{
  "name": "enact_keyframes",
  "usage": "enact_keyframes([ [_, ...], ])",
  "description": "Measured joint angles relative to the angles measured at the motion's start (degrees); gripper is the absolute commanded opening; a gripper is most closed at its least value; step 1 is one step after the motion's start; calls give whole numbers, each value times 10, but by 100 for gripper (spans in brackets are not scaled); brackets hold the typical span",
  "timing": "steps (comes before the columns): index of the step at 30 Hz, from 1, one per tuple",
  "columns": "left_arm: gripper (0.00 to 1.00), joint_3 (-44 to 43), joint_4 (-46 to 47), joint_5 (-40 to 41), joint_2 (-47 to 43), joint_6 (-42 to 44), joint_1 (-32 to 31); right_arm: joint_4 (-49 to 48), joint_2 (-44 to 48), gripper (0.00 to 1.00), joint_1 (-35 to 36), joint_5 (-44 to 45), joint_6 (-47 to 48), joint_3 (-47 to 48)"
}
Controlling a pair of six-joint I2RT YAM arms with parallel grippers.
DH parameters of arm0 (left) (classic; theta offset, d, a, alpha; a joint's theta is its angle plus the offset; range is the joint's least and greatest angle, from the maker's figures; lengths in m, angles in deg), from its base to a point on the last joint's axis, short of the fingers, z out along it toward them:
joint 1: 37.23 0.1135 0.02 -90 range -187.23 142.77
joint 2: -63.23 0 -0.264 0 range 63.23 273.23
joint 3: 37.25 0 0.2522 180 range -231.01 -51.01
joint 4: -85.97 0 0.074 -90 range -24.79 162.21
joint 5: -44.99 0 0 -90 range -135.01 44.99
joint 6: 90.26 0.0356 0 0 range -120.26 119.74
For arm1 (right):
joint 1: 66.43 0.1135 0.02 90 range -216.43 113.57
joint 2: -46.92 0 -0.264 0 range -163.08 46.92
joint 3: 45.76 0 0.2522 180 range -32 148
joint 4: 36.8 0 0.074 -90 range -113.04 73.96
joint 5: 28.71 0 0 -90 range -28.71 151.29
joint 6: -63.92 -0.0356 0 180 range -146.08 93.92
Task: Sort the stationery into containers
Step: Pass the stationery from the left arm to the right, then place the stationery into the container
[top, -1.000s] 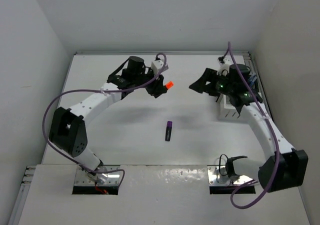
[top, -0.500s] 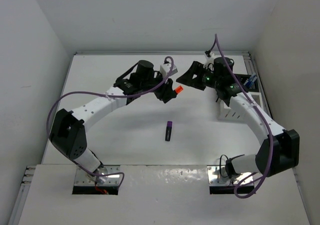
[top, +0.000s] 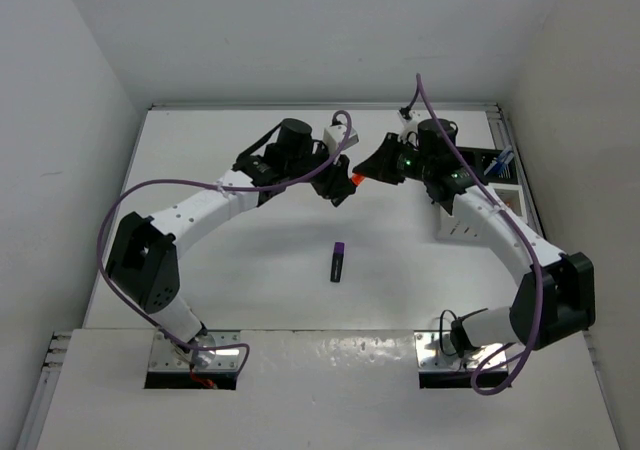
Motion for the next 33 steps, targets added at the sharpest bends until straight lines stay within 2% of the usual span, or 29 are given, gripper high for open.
enact_keyframes([
  [3,13,-1,-1,1,1,0,0,1,0,0,0,2,9,0],
  [6,58,-1,-1,0,1,0,-1,2,2,0,-4,0,17,0],
  [7,67,-1,0,0,1,3,-1,4,5,0,-9,-3,23,0],
  [9,95,-1,1,4,0,6,-2,15,14,0,-24,-7,33,0],
  [10,100,-1,2,7,-1,7,-2,23,21,0,-40,-9,42,0],
  [15,100,5,-3,27,-19,15,3,78,60,0,-181,-17,100,12],
  [19,100,26,-12,61,-46,31,5,130,87,0,-299,-12,186,49],
  [23,100,47,-19,91,-53,37,0,161,111,0,-384,-12,273,68],
  [28,100,64,-48,128,-43,55,-37,189,107,0,-441,-18,334,63],
  [33,100,64,-66,169,-2,24,-69,191,85,0,-447,-21,363,39],
])
